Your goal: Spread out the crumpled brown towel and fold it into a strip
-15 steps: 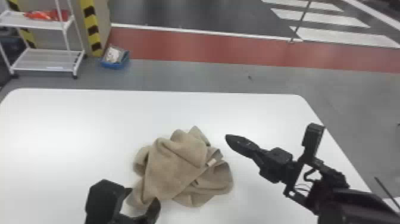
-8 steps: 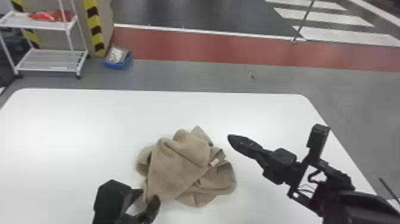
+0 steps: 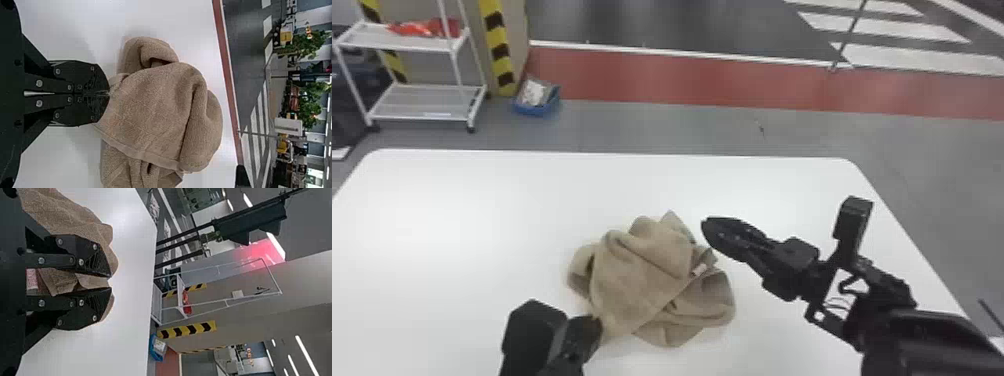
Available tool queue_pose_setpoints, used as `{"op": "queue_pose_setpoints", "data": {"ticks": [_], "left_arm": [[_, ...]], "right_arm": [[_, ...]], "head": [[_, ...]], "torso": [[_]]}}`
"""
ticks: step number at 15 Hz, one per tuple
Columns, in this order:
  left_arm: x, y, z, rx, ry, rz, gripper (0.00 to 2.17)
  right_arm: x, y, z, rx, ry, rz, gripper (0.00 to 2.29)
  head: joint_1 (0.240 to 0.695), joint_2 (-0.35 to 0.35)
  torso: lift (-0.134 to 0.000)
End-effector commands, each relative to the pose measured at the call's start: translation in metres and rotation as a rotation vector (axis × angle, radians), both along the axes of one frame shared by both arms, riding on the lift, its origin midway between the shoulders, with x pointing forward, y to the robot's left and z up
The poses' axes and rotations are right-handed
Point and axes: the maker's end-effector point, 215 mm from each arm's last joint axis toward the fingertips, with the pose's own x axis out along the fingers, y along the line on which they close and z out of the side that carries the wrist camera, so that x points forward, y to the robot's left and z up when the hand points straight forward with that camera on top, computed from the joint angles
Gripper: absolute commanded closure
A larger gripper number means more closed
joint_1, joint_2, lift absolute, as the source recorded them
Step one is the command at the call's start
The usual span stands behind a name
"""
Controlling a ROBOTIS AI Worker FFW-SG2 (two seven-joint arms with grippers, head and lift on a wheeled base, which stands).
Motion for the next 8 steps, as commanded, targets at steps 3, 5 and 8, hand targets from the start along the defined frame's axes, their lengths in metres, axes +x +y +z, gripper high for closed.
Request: {"op": "queue_pose_setpoints", "data": {"ticks": [3,5,8], "left_arm": [[-0.001,0.0,0.0,0.002,0.0,-0.005,1.77],[-0.001,-0.001,0.0,0.002,0.0,-0.007,1.77],[-0.001,0.0,-0.001,0.007,-0.001,-0.008,1.77]], "right_arm": [[0.03,0.018,-0.004,-0.016,-0.015,0.006,0.04],[0.039,0.025,-0.006,-0.007,-0.01,0.019,0.12],[0.055,0.029,-0.025,-0.032,0.027,0.016,0.2]], "head": [[0.695,-0.142],[0.695,-0.129],[0.695,-0.111]], "torso": [[-0.124],[-0.124],[-0.124]]}}
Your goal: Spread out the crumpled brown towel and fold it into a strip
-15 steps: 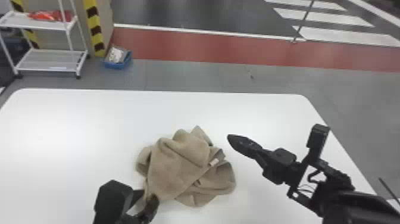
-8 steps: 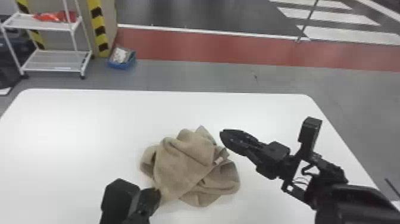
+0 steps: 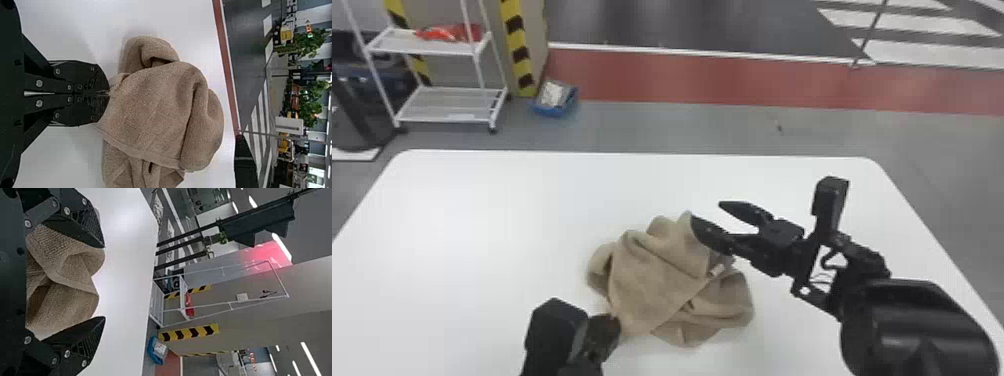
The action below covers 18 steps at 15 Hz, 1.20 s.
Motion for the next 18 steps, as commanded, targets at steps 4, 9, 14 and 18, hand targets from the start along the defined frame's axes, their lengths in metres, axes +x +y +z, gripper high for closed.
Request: {"op": "queue_pose_setpoints", "data": {"ticks": [4,9,14,18], "left_arm": [[0.0,0.001,-0.002,0.001,0.003,-0.001,1.77],[-0.001,0.001,-0.003,0.003,0.005,-0.003,1.77],[0.0,0.002,-0.001,0.001,0.0,-0.002,1.77],[0.012,0.029,0.014,0.003,-0.032,0.052,1.77]], "right_arm": [[0.033,0.009,-0.027,-0.01,0.07,0.019,0.38],[0.023,0.03,-0.046,0.002,0.193,0.087,1.02],[0.013,0.029,-0.043,0.018,0.205,0.095,1.78],[0.024,-0.012,0.005,0.01,0.015,0.008,1.78]], "head": [[0.695,-0.1],[0.695,-0.073],[0.695,-0.059],[0.695,-0.064]], "torso": [[-0.124],[-0.124],[-0.124],[-0.124]]}}
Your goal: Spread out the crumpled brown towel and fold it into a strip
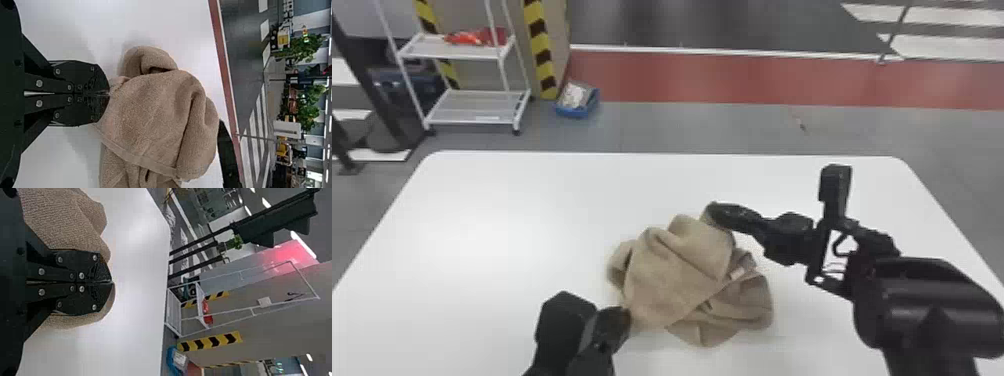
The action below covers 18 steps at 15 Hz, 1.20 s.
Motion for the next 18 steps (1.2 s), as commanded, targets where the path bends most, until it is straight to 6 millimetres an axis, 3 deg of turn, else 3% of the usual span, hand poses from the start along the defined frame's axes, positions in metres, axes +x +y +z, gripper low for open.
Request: {"op": "queue_pose_setpoints", "data": {"ticks": [1,3,5,8,11,12,15,17,18], "left_arm": [[0.009,0.022,0.016,-0.012,-0.023,0.04,1.77],[0.017,0.032,0.048,-0.03,-0.075,0.062,1.77],[0.02,0.04,0.069,-0.031,-0.099,0.073,1.77],[0.035,0.056,0.089,-0.028,-0.144,0.109,1.77],[0.046,0.06,0.13,-0.064,-0.205,0.119,1.77],[0.047,0.059,0.136,-0.076,-0.212,0.117,1.77],[0.061,0.05,0.146,-0.109,-0.229,0.103,1.77],[0.086,0.05,0.149,-0.13,-0.242,0.112,1.78],[0.103,0.051,0.156,-0.142,-0.257,0.121,1.78]], "right_arm": [[0.009,-0.035,0.03,0.004,-0.087,-0.066,1.78],[0.014,-0.075,0.05,0.015,-0.136,-0.138,1.78],[0.017,-0.109,0.064,0.023,-0.166,-0.195,1.78],[0.019,-0.144,0.088,0.063,-0.183,-0.219,1.78],[0.014,-0.17,0.118,0.089,-0.218,-0.249,1.78],[0.01,-0.175,0.123,0.102,-0.222,-0.25,1.78],[0.005,-0.163,0.133,0.075,-0.242,-0.208,1.78],[0.017,-0.132,0.131,0.051,-0.249,-0.167,1.78],[0.029,-0.13,0.132,0.042,-0.269,-0.18,1.78]], "head": [[0.695,-0.067],[0.695,-0.085],[0.695,-0.107],[0.695,-0.145],[0.695,-0.169],[0.695,-0.174],[0.695,-0.193],[0.695,-0.194],[0.695,-0.187]], "torso": [[-0.124],[-0.124],[-0.124],[-0.124],[-0.124],[-0.124],[-0.124],[-0.124],[-0.124]]}}
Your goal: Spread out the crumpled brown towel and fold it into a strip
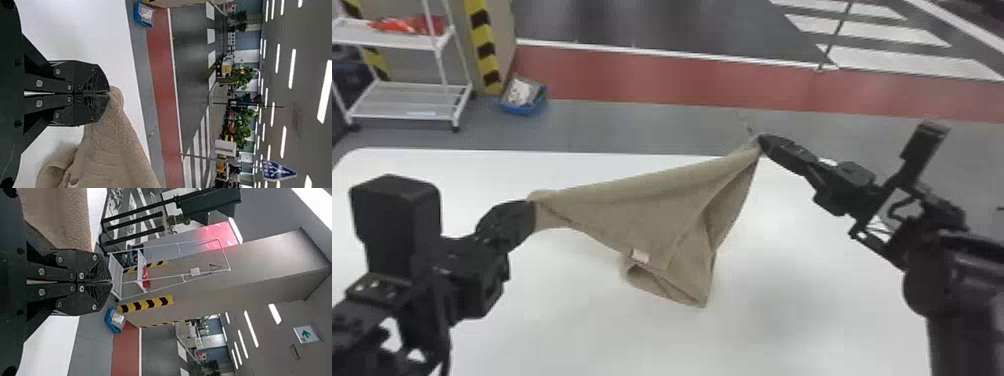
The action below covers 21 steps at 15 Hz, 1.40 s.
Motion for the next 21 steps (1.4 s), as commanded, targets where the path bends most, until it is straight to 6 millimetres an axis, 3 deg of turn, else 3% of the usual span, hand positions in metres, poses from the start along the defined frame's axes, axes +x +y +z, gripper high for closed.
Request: {"op": "queue_pose_setpoints", "data": {"ticks": [1,3,6,9,11,14,15,18,21], "left_arm": [[0.043,0.004,0.021,-0.029,-0.044,0.024,1.78],[0.071,0.009,0.049,-0.056,-0.092,0.042,1.78],[0.08,0.013,0.069,-0.091,-0.12,0.049,1.78],[0.076,-0.009,0.079,-0.172,-0.136,-0.028,1.78],[0.066,-0.038,0.073,-0.206,-0.114,-0.133,1.78],[0.052,-0.065,0.072,-0.244,-0.097,-0.227,1.78],[0.049,-0.069,0.071,-0.256,-0.091,-0.245,1.78],[0.046,-0.068,0.078,-0.286,-0.118,-0.246,1.78],[0.048,-0.06,0.083,-0.299,-0.144,-0.233,1.78]], "right_arm": [[0.026,0.014,0.007,-0.025,-0.051,0.006,1.78],[0.041,0.008,0.024,-0.022,-0.106,0.003,1.78],[0.033,-0.029,0.047,0.037,-0.167,-0.045,1.78],[0.006,-0.082,0.073,0.082,-0.229,-0.117,1.78],[-0.026,-0.123,0.095,0.105,-0.277,-0.17,1.78],[-0.068,-0.18,0.12,0.13,-0.332,-0.244,1.78],[-0.073,-0.189,0.125,0.122,-0.338,-0.253,1.78],[-0.068,-0.197,0.139,0.12,-0.361,-0.263,1.78],[-0.034,-0.186,0.121,0.146,-0.328,-0.25,1.78]], "head": [[0.692,-0.176],[0.645,-0.141],[0.587,-0.133],[0.548,-0.172],[0.537,-0.217],[0.529,-0.313],[0.525,-0.35],[0.517,-0.35],[0.499,-0.35]], "torso": [[-0.124],[-0.124],[-0.124],[-0.124],[-0.124],[-0.124],[-0.124],[-0.124],[-0.124]]}}
